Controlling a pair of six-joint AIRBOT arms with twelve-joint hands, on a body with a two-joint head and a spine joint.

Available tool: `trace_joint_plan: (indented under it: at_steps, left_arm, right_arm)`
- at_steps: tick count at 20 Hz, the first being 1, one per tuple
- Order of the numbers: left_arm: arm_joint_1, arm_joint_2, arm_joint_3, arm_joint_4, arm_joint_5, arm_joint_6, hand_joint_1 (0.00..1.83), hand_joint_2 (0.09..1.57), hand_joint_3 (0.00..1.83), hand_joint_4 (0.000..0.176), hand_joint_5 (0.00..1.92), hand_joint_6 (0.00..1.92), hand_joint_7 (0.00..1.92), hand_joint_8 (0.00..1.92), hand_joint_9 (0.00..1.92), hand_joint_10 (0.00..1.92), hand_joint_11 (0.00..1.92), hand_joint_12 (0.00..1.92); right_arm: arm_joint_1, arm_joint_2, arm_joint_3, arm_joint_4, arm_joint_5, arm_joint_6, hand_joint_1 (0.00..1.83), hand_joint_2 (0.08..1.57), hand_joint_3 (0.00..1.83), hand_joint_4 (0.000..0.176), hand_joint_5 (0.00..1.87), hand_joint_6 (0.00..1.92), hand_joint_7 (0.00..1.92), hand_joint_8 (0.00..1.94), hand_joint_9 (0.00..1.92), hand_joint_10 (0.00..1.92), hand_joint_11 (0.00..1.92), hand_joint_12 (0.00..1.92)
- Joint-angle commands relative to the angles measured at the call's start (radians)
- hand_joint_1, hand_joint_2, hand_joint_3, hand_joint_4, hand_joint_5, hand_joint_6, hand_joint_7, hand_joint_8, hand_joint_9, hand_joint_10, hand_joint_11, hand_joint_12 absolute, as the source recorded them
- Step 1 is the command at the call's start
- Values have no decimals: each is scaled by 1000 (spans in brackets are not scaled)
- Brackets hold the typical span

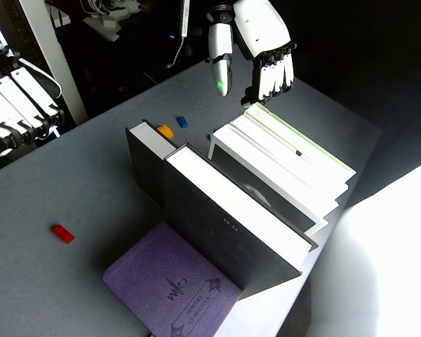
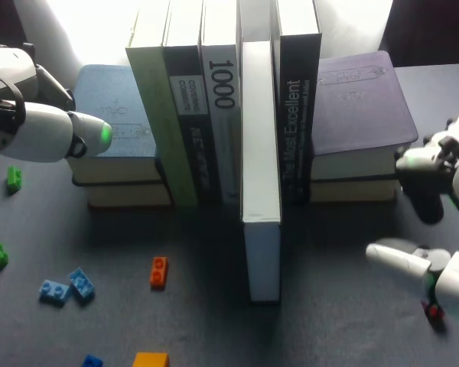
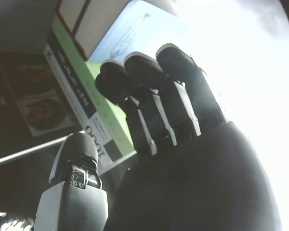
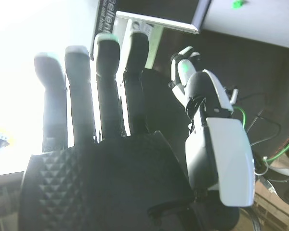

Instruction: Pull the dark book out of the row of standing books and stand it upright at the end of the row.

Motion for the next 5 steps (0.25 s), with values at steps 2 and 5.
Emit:
trace_joint_plan:
  at_steps: [2,5]
  left_arm:
    - [-13,13,3,47,-31,3,174,1300,0,0,704,912,755,1341,596,1754,426,1921]
    - [-13,13,2,46,-31,3,84,1327,1,0,638,1006,722,1371,594,1736,401,1921]
  right_arm:
    - [12,8,6,-45,27,7,78,1250,2,0,663,1401,712,1599,643,1907,518,1921]
    - [14,7,8,-44,21,9,95,1246,0,0,660,1425,717,1603,641,1909,507,1921]
